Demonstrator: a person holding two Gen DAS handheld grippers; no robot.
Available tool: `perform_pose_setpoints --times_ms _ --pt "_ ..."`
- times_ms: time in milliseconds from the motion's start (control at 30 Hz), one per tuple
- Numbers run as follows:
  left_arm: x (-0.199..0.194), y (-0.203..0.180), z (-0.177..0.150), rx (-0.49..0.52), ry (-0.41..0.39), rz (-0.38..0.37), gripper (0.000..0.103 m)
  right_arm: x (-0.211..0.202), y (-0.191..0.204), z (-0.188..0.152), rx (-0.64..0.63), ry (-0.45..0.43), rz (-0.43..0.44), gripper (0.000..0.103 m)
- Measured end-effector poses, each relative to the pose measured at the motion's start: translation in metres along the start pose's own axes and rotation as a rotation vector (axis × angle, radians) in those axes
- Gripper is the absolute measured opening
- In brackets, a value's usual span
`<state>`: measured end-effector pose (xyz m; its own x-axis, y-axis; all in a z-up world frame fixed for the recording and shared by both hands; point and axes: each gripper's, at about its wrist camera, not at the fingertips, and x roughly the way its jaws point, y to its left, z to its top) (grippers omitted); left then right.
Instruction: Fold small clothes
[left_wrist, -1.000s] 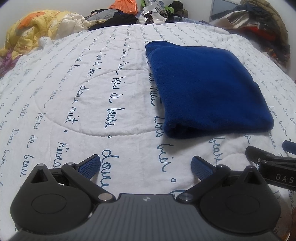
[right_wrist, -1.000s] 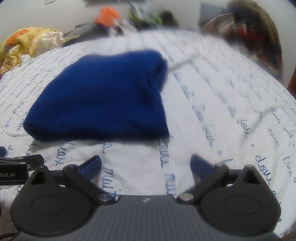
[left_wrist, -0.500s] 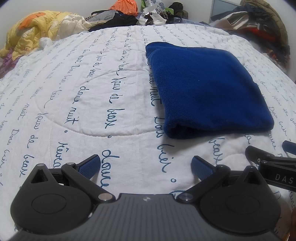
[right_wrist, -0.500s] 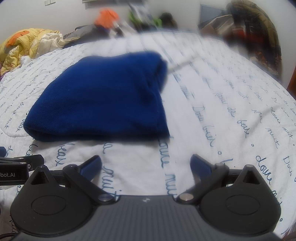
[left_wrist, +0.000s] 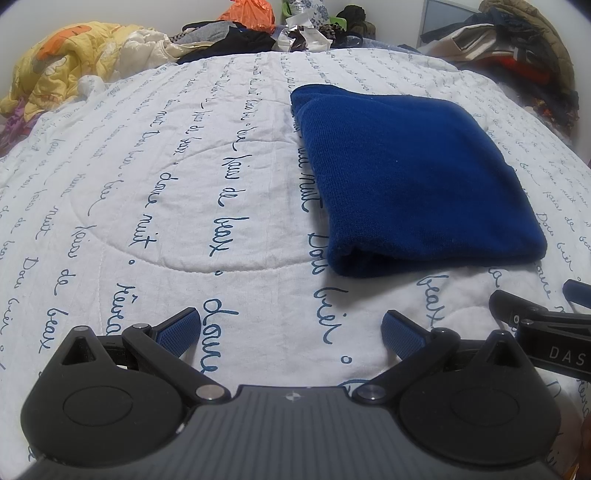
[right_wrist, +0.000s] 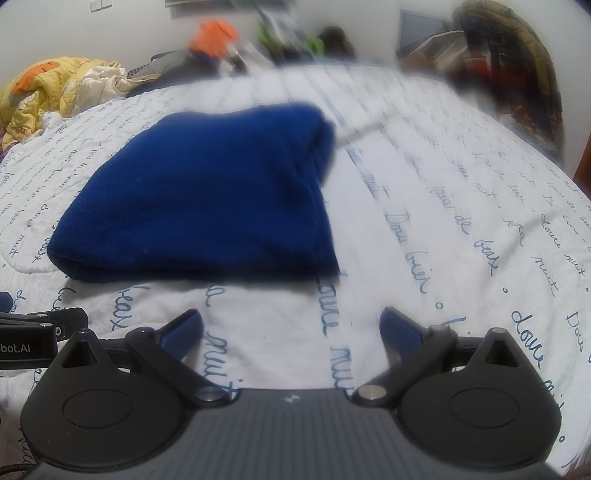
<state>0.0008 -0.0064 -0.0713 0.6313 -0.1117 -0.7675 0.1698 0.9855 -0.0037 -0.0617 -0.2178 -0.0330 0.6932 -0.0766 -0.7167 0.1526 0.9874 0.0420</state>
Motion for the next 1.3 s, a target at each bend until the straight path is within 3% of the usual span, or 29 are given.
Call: perform_pose_setpoints --times_ms 1300 --pt "0.0008 0.0033 0.0059 -0.017 0.03 0.002 0.103 -0.0007 -0.0046 0.007 -0.001 0.021 0.037 0.103"
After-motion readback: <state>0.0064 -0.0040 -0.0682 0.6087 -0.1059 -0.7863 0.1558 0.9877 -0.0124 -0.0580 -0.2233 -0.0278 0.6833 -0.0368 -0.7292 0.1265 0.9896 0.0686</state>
